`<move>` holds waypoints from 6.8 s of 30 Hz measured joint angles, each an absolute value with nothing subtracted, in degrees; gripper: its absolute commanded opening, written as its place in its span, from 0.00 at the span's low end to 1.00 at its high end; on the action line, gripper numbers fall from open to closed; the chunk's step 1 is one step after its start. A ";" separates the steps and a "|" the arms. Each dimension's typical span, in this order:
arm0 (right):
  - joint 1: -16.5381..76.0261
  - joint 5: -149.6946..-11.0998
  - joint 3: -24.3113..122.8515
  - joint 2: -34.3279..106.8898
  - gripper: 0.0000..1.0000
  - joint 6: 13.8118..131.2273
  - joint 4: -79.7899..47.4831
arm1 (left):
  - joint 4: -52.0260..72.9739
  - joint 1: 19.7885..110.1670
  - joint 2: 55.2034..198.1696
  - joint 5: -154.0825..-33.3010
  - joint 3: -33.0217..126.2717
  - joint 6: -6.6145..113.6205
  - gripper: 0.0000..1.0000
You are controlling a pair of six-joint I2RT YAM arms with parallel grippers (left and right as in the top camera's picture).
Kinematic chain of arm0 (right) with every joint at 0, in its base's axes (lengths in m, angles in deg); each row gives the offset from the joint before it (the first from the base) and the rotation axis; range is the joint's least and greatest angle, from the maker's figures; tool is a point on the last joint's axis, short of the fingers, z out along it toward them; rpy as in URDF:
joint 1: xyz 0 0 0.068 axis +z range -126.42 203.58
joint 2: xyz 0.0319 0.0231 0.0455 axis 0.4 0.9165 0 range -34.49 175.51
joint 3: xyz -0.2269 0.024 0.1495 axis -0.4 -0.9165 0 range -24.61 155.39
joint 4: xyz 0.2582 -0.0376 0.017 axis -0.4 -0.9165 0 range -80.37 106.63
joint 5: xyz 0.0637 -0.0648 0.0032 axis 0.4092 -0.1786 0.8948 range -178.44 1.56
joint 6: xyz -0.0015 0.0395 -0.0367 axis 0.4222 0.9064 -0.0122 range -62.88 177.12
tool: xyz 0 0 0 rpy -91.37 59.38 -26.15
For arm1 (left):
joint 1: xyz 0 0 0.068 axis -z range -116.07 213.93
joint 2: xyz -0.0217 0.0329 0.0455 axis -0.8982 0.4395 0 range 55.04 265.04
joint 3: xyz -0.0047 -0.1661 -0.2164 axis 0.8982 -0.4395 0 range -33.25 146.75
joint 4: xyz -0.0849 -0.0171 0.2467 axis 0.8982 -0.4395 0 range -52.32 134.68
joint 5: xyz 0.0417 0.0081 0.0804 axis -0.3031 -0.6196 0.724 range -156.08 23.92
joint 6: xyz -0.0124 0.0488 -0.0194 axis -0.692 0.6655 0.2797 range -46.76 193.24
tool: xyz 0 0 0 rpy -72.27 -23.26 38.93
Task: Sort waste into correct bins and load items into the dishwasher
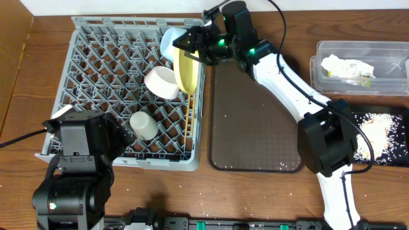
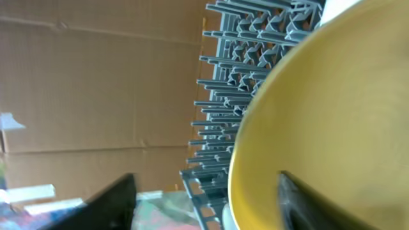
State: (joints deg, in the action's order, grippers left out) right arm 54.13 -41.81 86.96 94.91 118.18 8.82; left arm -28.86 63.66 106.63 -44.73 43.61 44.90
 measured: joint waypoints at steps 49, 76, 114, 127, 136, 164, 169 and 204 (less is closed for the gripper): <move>64.75 -87.23 55.36 43.46 0.99 75.16 -63.97 | -28.86 63.66 106.63 -44.73 43.61 44.92 0.98; 56.40 -86.35 12.78 17.41 0.99 72.69 -19.27 | -28.86 63.66 106.65 -44.69 43.61 44.92 0.98; 24.38 -80.50 -24.18 -25.43 0.99 66.01 18.68 | -28.84 63.66 106.63 -44.71 43.61 44.92 0.98; 20.88 -80.54 -24.20 -33.78 0.99 60.85 13.26 | -28.86 63.66 106.63 -44.71 43.61 44.90 0.98; 20.90 -81.06 -24.20 -33.78 0.99 56.00 13.15 | -28.84 63.66 106.63 -44.73 43.61 44.92 0.98; 20.90 -82.83 -24.20 -33.78 0.99 55.17 12.99 | -28.84 63.66 106.63 -44.73 43.61 44.90 0.98; 20.90 -82.83 -24.20 -33.78 0.99 55.17 12.99 | -28.86 63.66 106.63 -44.73 43.61 44.92 0.98; 20.90 -82.83 -24.20 -33.80 0.99 55.19 12.99 | -5.58 64.49 97.37 -58.33 23.98 55.15 0.98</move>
State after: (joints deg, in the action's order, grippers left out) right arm 20.90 -82.83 -24.20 -33.80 55.19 12.99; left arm -5.58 64.49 97.37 -58.33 23.98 55.15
